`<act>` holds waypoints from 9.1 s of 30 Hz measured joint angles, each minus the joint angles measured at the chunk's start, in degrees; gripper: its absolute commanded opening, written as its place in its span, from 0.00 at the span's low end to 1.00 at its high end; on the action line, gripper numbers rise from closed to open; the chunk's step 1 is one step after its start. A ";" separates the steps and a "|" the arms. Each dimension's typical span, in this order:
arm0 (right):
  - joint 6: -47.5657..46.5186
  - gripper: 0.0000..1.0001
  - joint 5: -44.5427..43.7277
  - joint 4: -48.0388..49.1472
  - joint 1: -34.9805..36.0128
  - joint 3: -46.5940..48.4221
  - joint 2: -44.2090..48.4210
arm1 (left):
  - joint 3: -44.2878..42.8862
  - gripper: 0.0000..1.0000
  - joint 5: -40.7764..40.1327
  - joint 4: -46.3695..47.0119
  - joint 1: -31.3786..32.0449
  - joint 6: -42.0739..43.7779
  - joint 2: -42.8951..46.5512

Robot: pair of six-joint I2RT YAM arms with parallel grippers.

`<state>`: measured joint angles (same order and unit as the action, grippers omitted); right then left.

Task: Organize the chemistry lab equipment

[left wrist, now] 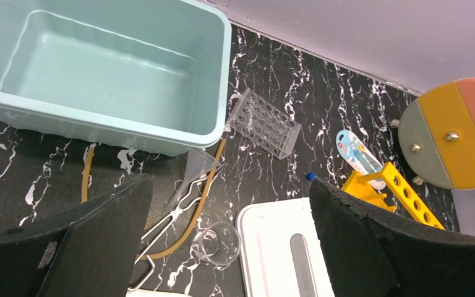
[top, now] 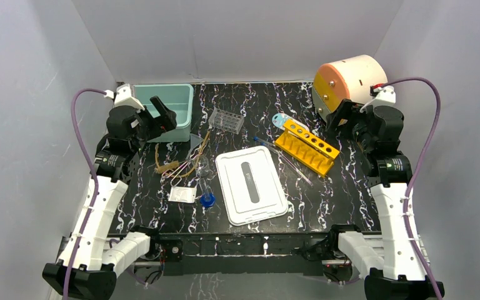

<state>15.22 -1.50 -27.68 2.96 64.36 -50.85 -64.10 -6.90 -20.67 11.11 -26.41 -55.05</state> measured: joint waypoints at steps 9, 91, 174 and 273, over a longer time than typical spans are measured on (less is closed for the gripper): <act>1.20 0.89 3.87 -0.57 0.07 0.92 -3.98 | 2.84 0.98 9.38 5.29 -0.13 -2.99 0.52; 0.26 0.64 -13.03 -8.22 25.83 14.53 -47.84 | 10.51 0.98 8.57 -9.22 -0.02 -11.15 -9.79; -17.16 0.20 1.57 3.93 24.96 -7.89 -32.81 | 1.14 0.98 27.23 3.39 10.73 -14.19 -9.38; 30.91 0.21 36.79 0.04 17.25 10.21 -32.15 | -0.70 0.14 27.56 10.12 33.81 11.89 -26.27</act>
<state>46.13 35.29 -27.64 20.21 74.56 -83.00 -64.79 20.67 -10.55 44.93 -14.52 -81.32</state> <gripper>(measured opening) 0.307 0.214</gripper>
